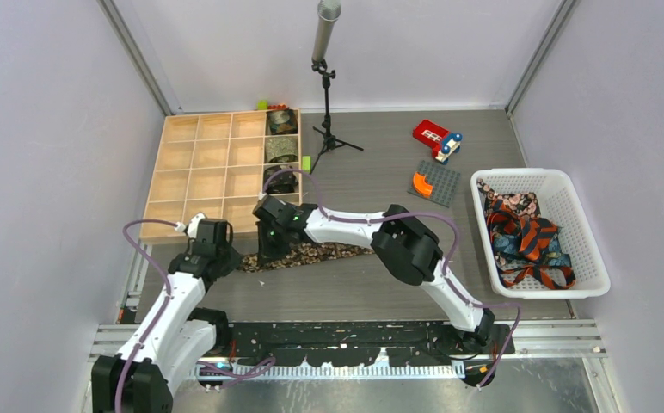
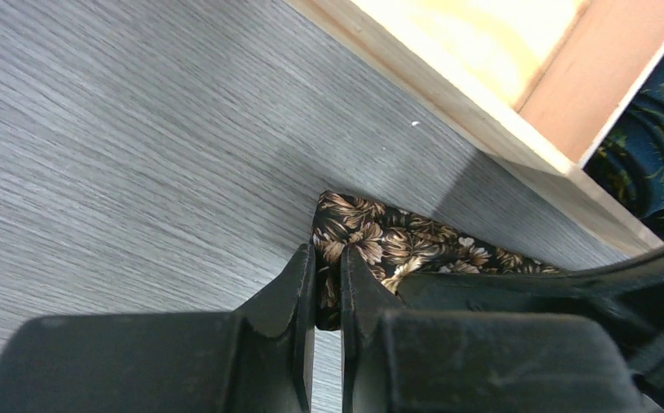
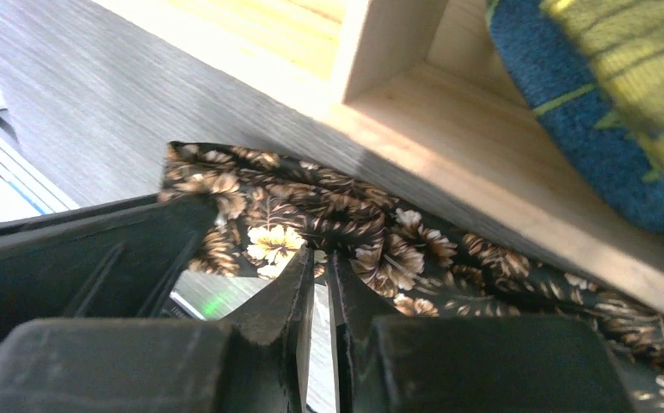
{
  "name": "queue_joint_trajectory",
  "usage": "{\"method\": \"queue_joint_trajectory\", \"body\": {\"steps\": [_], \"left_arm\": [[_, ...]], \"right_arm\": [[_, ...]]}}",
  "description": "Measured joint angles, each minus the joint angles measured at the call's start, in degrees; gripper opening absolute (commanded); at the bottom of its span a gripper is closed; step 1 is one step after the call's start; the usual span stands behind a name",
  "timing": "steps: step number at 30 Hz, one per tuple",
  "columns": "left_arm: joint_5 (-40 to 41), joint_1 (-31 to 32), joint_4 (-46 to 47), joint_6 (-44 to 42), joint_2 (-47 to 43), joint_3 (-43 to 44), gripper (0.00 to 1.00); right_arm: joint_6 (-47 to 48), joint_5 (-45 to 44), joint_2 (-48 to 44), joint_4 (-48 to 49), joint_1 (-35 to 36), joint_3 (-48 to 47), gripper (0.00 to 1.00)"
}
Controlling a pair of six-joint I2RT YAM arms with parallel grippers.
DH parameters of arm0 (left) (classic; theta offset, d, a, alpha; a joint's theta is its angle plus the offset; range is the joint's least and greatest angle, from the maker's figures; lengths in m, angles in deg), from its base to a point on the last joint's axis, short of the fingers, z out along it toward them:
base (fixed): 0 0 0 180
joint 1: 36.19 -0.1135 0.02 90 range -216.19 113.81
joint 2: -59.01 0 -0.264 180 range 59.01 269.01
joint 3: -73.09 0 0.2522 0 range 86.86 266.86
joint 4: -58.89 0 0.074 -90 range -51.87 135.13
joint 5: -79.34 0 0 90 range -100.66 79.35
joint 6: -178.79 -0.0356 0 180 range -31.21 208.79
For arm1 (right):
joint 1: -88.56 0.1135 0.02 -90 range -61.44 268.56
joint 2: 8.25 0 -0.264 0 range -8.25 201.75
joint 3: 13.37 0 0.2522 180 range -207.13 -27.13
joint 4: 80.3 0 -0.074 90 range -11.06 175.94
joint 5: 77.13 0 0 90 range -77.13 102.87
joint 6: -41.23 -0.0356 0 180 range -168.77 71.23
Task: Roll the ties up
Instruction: Roll the tie at the center of the board.
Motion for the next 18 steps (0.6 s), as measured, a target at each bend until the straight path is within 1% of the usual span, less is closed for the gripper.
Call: {"method": "queue_joint_trajectory", "body": {"steps": [12, 18], "left_arm": [[-0.33, 0.0, -1.81, -1.6, -0.04, 3.85, 0.0], [-1.33, 0.0, -2.58, -3.65, 1.29, 6.67, 0.0]], "right_arm": [[-0.57, 1.88, 1.51, 2.14, 0.0, -1.36, 0.16], [-1.62, 4.59, 1.68, 5.14, 0.0, -1.62, 0.16]]}}
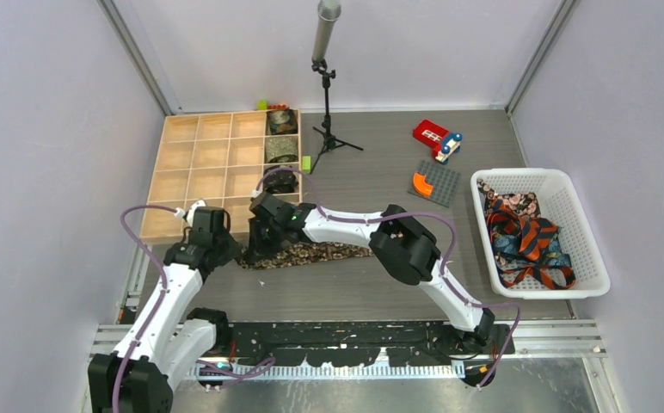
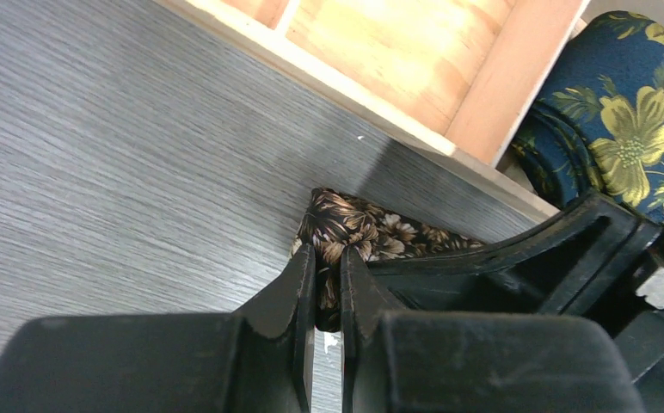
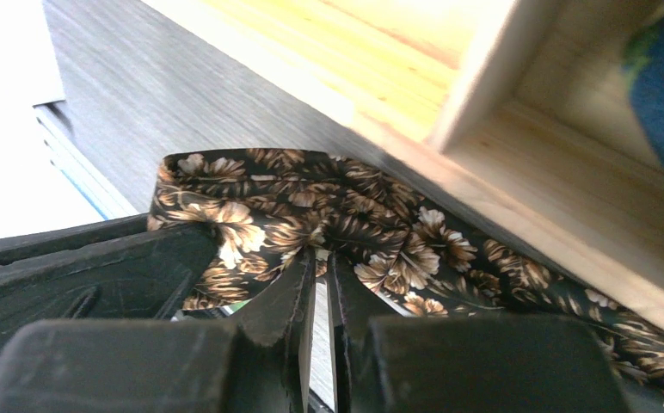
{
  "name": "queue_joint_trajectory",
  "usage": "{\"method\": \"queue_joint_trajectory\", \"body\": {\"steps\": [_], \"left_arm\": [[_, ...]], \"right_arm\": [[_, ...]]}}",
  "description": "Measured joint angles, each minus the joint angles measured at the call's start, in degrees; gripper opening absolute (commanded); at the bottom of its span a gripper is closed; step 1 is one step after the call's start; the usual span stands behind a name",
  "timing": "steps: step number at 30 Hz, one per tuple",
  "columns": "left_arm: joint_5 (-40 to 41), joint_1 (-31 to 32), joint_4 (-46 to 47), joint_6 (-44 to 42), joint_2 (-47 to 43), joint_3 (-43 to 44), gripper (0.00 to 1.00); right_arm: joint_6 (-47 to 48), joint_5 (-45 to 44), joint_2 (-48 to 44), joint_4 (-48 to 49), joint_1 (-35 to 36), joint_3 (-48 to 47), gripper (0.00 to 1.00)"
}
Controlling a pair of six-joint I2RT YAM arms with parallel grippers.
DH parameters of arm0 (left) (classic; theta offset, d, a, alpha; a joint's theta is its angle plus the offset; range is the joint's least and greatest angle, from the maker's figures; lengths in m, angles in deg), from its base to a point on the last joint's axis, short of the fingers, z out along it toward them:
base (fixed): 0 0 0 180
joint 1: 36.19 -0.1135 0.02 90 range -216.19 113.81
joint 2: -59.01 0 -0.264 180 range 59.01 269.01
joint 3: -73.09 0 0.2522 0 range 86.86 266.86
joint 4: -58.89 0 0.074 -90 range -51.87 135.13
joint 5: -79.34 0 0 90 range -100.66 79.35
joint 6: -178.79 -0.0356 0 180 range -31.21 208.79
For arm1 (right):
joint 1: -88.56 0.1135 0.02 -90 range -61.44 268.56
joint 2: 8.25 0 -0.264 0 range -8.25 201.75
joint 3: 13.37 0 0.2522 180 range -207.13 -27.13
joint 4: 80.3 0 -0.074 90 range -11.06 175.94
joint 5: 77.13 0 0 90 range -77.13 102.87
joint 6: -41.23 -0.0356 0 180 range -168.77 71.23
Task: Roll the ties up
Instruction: Roll the tie at the center of the board.
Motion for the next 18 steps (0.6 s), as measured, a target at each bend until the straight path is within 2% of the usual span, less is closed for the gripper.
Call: {"method": "queue_joint_trajectory", "body": {"steps": [8, 18], "left_arm": [[-0.94, 1.09, -1.27, -2.8, 1.77, 2.6, 0.0], [1.95, 2.67, -2.16, -0.83, 0.46, 2.49, 0.0]], "right_arm": [[-0.13, 2.86, 0.0, 3.02, 0.0, 0.07, 0.16], [0.02, 3.48, 0.52, 3.58, -0.83, 0.22, 0.17]]}}
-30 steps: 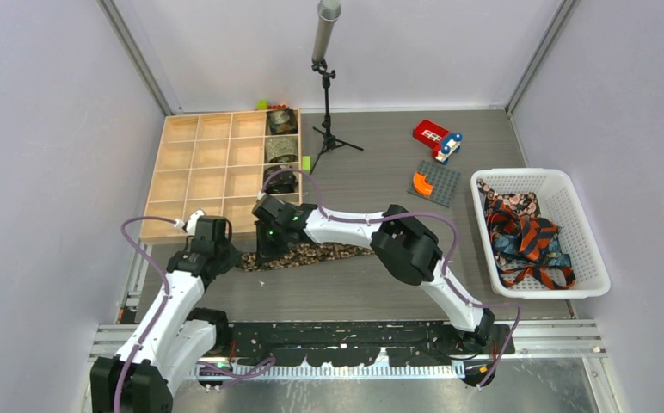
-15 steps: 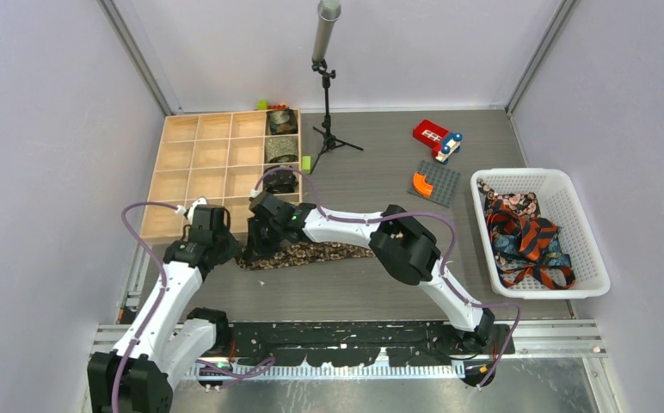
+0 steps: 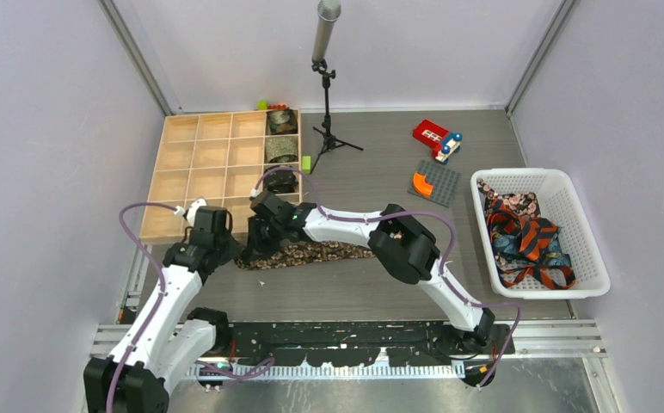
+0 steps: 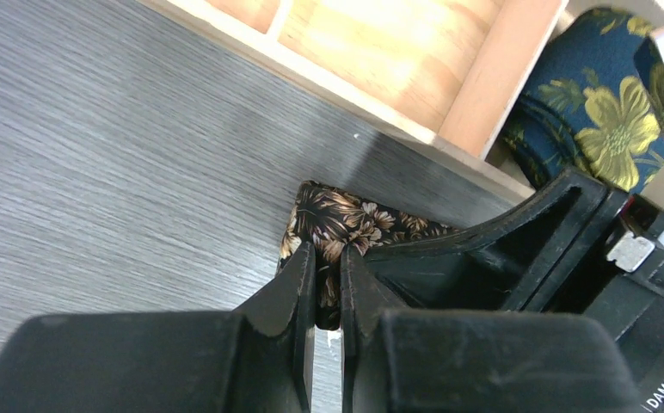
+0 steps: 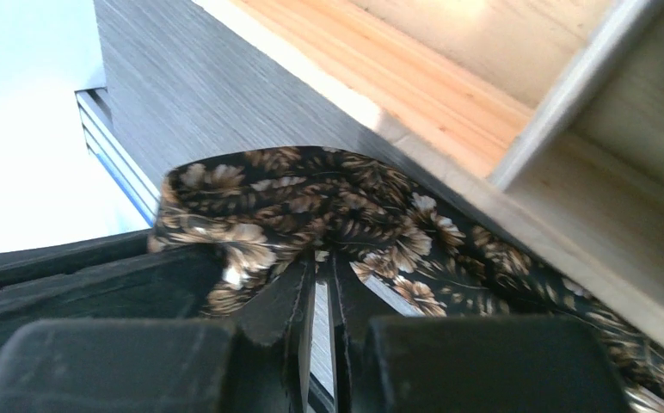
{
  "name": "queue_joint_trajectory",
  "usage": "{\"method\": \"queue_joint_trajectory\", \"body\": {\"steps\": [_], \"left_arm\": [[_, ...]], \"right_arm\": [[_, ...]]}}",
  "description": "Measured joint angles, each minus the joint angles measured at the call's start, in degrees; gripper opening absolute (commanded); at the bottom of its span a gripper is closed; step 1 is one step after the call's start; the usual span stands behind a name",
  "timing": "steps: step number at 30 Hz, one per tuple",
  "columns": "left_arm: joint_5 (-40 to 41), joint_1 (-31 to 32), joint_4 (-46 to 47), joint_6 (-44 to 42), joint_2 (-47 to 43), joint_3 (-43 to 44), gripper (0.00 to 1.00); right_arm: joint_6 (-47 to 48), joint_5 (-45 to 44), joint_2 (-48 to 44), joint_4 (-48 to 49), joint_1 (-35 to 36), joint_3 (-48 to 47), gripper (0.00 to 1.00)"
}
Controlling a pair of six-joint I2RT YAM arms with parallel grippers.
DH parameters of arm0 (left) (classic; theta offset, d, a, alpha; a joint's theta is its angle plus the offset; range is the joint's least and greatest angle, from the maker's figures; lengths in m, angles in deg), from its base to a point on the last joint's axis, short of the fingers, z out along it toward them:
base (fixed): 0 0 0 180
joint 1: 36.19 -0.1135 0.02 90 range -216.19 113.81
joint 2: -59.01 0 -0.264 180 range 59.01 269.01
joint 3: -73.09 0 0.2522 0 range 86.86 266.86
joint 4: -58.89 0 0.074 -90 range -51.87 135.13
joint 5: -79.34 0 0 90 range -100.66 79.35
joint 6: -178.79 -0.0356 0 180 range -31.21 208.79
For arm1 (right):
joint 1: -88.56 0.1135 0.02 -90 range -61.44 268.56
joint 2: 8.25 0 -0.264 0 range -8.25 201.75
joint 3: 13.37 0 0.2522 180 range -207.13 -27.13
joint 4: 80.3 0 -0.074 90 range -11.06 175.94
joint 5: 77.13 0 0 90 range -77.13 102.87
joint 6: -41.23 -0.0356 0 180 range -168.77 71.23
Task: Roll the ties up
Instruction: Roll the tie at the center of the board.
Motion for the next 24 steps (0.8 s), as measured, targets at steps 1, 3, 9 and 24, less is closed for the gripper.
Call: {"method": "queue_joint_trajectory", "body": {"steps": [1, 3, 9, 24], "left_arm": [[0.83, 0.04, -0.07, 0.63, -0.81, -0.22, 0.0], [2.49, 0.09, -0.24, 1.73, -2.45, -0.83, 0.0], [5.49, 0.09, -0.52, 4.66, -5.05, -3.56, 0.0], [6.12, 0.09, -0.79, 6.99, -6.99, -4.46, 0.0]], "right_arm": [[0.13, -0.22, 0.0, 0.0, -0.09, 0.02, 0.17], [0.59, -0.9, 0.0, -0.39, -0.09, 0.22, 0.17], [1.68, -2.95, -1.68, -1.73, -0.2, 3.91, 0.17], [1.81, -2.99, 0.24, -2.19, 0.04, -0.98, 0.17]]}}
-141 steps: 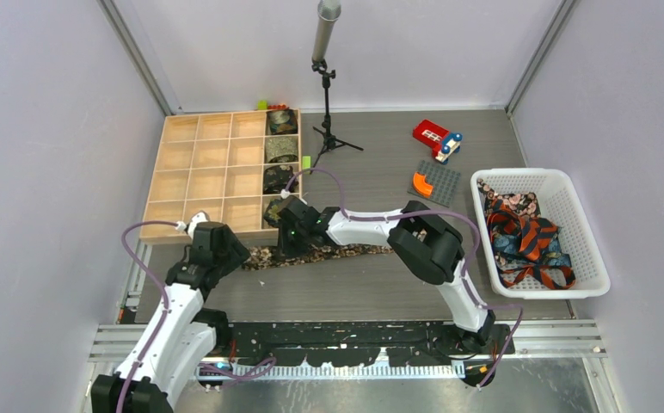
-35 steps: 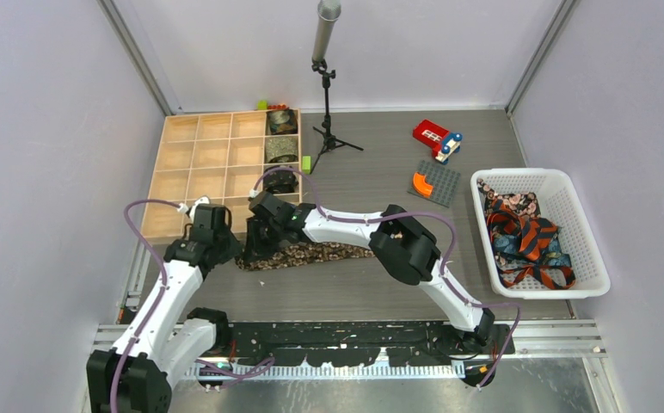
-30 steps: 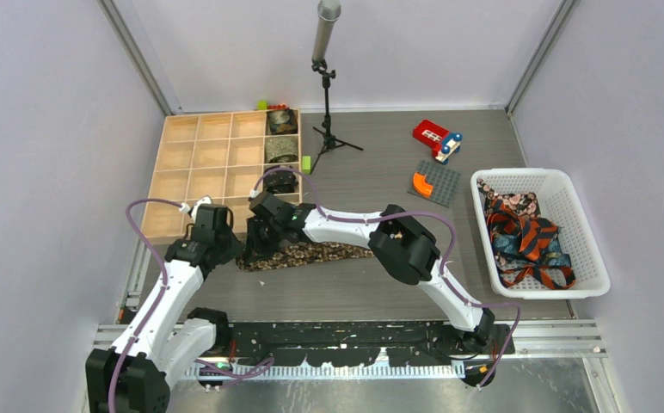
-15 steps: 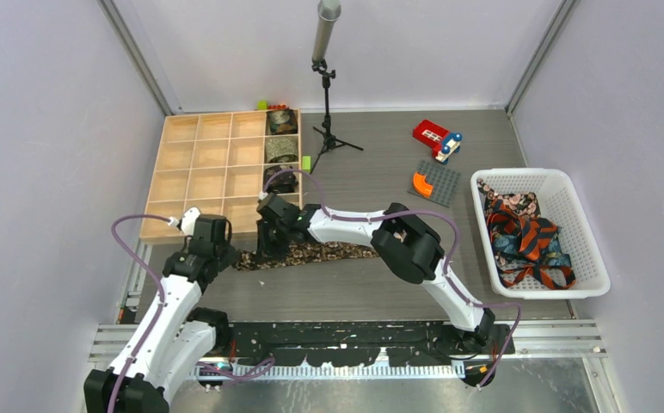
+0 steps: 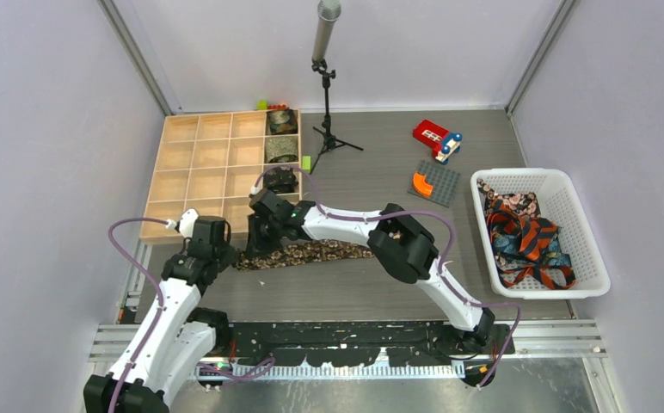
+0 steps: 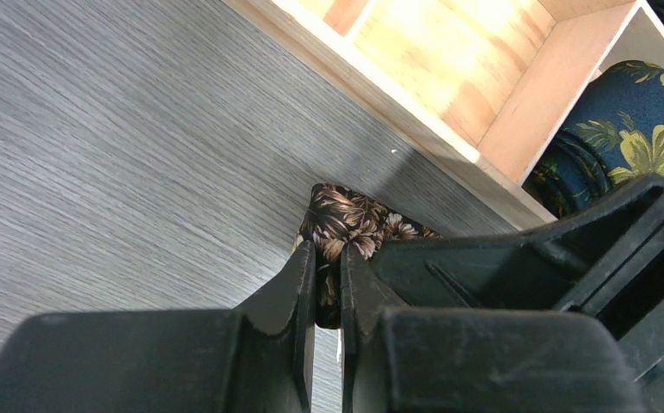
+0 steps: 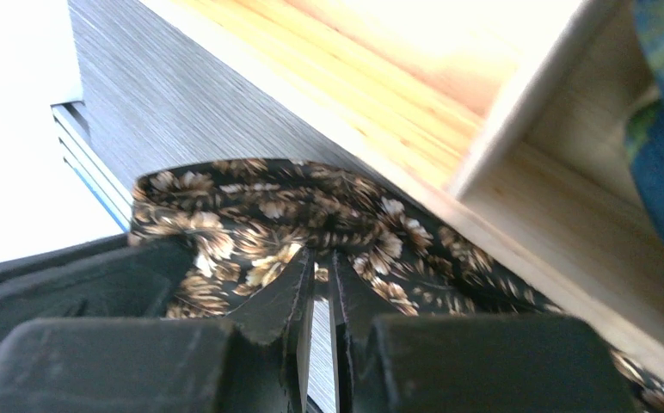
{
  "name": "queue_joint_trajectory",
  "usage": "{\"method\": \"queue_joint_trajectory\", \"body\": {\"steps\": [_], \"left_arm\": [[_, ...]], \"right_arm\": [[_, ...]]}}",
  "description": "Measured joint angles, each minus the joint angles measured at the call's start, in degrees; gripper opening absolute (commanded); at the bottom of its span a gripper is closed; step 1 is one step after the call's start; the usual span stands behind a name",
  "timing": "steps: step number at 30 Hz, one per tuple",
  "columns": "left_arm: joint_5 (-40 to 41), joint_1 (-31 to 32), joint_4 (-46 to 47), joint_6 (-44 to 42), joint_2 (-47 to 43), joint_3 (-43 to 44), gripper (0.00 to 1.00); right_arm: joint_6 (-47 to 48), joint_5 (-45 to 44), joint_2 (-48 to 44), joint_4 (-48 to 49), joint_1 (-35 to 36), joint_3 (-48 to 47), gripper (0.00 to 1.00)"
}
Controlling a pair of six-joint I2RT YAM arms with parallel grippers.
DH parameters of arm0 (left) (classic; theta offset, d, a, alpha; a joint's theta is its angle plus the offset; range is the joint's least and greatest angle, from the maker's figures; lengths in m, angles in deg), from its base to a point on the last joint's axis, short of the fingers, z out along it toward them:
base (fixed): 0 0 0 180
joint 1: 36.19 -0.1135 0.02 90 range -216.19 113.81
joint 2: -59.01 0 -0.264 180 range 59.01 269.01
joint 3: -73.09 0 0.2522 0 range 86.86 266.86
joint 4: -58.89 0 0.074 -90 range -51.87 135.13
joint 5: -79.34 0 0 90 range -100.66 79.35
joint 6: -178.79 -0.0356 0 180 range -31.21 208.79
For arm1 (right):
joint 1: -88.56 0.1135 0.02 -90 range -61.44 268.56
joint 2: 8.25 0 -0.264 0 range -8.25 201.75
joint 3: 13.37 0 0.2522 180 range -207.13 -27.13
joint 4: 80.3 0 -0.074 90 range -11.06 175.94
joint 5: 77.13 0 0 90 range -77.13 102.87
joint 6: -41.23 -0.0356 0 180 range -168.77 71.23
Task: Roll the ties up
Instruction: Roll the tie at the center of the board.
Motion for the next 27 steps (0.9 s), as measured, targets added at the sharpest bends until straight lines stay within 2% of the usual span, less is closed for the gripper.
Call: {"method": "queue_joint_trajectory", "body": {"steps": [6, 13, 27], "left_arm": [[-0.07, 0.0, 0.04, -1.31, 0.33, 0.0, 0.0], [-0.04, 0.72, 0.5, -1.68, 0.68, -0.04, 0.0], [6.93, 8.85, 0.59, 0.57, 5.07, -0.02, 0.0]], "right_arm": [[0.2, 0.94, 2.27, 0.42, -0.02, -2.84, 0.17], [1.55, 1.2, 1.73, 1.16, -0.61, 0.17, 0.17], [2.8, 1.2, -4.94, 1.05, -1.64, 5.75, 0.17]]}}
